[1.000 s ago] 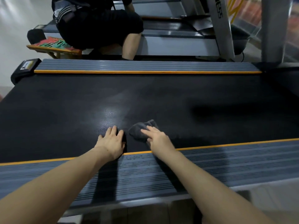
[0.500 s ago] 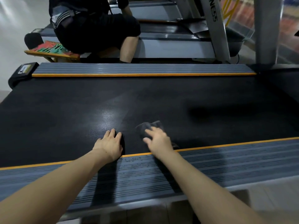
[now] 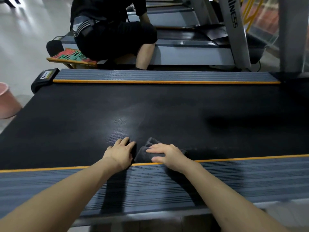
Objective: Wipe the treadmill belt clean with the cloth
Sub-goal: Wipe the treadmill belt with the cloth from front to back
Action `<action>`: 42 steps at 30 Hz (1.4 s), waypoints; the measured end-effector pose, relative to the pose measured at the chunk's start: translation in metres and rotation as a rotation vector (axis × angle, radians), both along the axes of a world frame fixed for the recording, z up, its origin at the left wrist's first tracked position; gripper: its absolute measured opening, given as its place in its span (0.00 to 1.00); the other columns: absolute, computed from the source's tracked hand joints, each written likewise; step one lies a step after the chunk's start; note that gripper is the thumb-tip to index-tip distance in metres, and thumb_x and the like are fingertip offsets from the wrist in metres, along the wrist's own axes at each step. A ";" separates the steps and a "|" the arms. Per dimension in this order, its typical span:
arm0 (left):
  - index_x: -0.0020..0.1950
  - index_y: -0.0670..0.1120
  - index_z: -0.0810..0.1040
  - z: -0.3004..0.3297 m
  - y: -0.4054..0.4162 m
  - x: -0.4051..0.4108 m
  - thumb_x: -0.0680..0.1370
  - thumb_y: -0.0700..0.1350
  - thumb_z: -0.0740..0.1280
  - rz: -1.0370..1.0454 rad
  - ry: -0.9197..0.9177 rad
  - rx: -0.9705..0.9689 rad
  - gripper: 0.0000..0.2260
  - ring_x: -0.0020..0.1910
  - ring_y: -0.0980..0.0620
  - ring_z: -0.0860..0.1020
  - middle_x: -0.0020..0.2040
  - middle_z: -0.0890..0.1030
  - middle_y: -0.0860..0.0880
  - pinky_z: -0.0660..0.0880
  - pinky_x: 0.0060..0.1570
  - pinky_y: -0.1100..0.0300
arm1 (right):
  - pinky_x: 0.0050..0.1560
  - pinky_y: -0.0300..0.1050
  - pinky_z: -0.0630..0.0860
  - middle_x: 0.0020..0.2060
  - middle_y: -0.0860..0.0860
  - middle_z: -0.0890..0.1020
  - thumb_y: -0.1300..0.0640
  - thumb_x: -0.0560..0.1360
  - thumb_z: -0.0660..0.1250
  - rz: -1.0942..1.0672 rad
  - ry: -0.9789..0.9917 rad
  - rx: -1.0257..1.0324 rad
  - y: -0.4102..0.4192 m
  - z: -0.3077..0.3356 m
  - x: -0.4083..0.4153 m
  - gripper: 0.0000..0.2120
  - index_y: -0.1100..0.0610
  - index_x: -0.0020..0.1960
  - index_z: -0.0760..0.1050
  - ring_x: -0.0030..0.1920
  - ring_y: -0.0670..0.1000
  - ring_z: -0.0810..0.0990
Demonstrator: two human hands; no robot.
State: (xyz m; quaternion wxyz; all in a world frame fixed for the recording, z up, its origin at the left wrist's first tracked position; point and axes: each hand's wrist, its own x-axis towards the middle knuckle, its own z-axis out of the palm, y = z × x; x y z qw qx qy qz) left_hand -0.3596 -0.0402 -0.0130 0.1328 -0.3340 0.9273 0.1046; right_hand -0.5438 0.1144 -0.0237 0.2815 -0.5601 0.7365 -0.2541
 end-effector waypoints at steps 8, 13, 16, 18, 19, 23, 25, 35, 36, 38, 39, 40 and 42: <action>0.76 0.57 0.64 -0.007 -0.005 -0.002 0.82 0.50 0.57 0.011 0.076 0.003 0.21 0.76 0.45 0.60 0.77 0.62 0.50 0.65 0.70 0.45 | 0.75 0.35 0.53 0.72 0.42 0.71 0.56 0.74 0.74 0.120 0.133 -0.022 -0.011 -0.006 -0.005 0.26 0.44 0.70 0.74 0.75 0.40 0.61; 0.78 0.60 0.61 -0.020 -0.015 0.003 0.82 0.52 0.56 0.000 0.106 -0.008 0.23 0.81 0.45 0.53 0.82 0.55 0.50 0.58 0.76 0.45 | 0.75 0.37 0.58 0.70 0.45 0.74 0.58 0.73 0.75 0.051 0.098 -0.098 -0.018 -0.017 -0.005 0.24 0.45 0.67 0.77 0.73 0.39 0.65; 0.79 0.61 0.61 -0.024 -0.017 0.003 0.82 0.52 0.57 0.016 0.114 0.015 0.24 0.81 0.44 0.51 0.83 0.54 0.50 0.57 0.77 0.44 | 0.73 0.34 0.58 0.69 0.47 0.76 0.59 0.73 0.75 0.014 0.120 -0.142 -0.022 -0.020 -0.005 0.23 0.47 0.66 0.78 0.71 0.40 0.67; 0.78 0.61 0.61 -0.025 -0.015 0.002 0.82 0.52 0.57 0.027 0.126 0.020 0.23 0.81 0.44 0.51 0.82 0.54 0.50 0.57 0.77 0.44 | 0.73 0.36 0.61 0.67 0.48 0.77 0.60 0.73 0.74 -0.004 0.143 -0.174 -0.026 -0.022 -0.004 0.23 0.49 0.66 0.78 0.70 0.43 0.70; 0.78 0.60 0.61 -0.025 -0.015 0.002 0.82 0.52 0.57 0.029 0.127 0.021 0.23 0.81 0.44 0.51 0.82 0.54 0.50 0.57 0.77 0.43 | 0.73 0.37 0.62 0.67 0.48 0.78 0.60 0.73 0.75 -0.017 0.156 -0.196 -0.028 -0.023 -0.003 0.23 0.49 0.66 0.78 0.70 0.44 0.71; 0.78 0.59 0.60 -0.025 -0.015 0.003 0.83 0.53 0.56 0.029 0.128 0.024 0.22 0.82 0.45 0.50 0.83 0.53 0.50 0.55 0.77 0.44 | 0.72 0.44 0.67 0.65 0.49 0.80 0.60 0.72 0.74 -0.152 0.170 -0.263 -0.045 -0.030 -0.001 0.21 0.49 0.64 0.80 0.69 0.46 0.74; 0.79 0.58 0.59 -0.026 -0.015 0.003 0.83 0.54 0.55 0.044 0.137 0.029 0.23 0.82 0.46 0.50 0.83 0.53 0.50 0.55 0.78 0.45 | 0.73 0.41 0.64 0.65 0.49 0.79 0.60 0.73 0.74 -0.199 0.175 -0.253 -0.054 -0.033 -0.001 0.20 0.50 0.64 0.80 0.69 0.47 0.73; 0.77 0.57 0.62 -0.028 -0.070 -0.042 0.84 0.58 0.53 0.100 0.155 -0.019 0.21 0.82 0.44 0.50 0.82 0.55 0.49 0.55 0.76 0.41 | 0.69 0.45 0.69 0.65 0.52 0.80 0.59 0.74 0.73 -0.365 0.336 -0.326 -0.111 -0.051 -0.025 0.19 0.51 0.65 0.79 0.69 0.53 0.75; 0.77 0.57 0.62 -0.026 -0.079 -0.049 0.84 0.58 0.53 0.113 0.163 -0.016 0.22 0.82 0.44 0.50 0.83 0.55 0.49 0.55 0.77 0.40 | 0.70 0.46 0.70 0.65 0.52 0.79 0.60 0.74 0.72 -0.396 0.319 -0.332 -0.121 -0.050 -0.032 0.19 0.51 0.64 0.80 0.69 0.53 0.75; 0.79 0.57 0.61 -0.024 -0.096 -0.060 0.84 0.57 0.53 0.145 0.171 0.007 0.22 0.82 0.44 0.49 0.83 0.53 0.48 0.54 0.78 0.40 | 0.70 0.49 0.70 0.66 0.52 0.78 0.59 0.76 0.71 -0.441 0.279 -0.317 -0.143 -0.048 -0.047 0.18 0.51 0.65 0.80 0.70 0.52 0.73; 0.79 0.57 0.60 -0.024 -0.104 -0.065 0.84 0.57 0.53 0.157 0.171 0.018 0.22 0.82 0.43 0.48 0.83 0.52 0.48 0.53 0.78 0.41 | 0.70 0.50 0.70 0.67 0.51 0.77 0.58 0.77 0.70 -0.449 0.263 -0.298 -0.154 -0.046 -0.055 0.17 0.51 0.65 0.79 0.71 0.51 0.72; 0.79 0.57 0.61 -0.025 -0.111 -0.069 0.84 0.57 0.53 0.164 0.174 0.024 0.22 0.82 0.43 0.48 0.83 0.52 0.48 0.53 0.78 0.41 | 0.71 0.50 0.68 0.69 0.51 0.76 0.57 0.78 0.69 -0.450 0.254 -0.274 -0.165 -0.044 -0.063 0.17 0.50 0.66 0.78 0.72 0.51 0.70; 0.78 0.58 0.62 -0.029 -0.126 -0.076 0.84 0.57 0.54 0.149 0.177 0.013 0.21 0.82 0.43 0.49 0.83 0.53 0.48 0.53 0.78 0.41 | 0.72 0.47 0.65 0.70 0.49 0.74 0.55 0.79 0.66 -0.441 0.269 -0.213 -0.185 -0.040 -0.080 0.18 0.49 0.68 0.76 0.74 0.49 0.67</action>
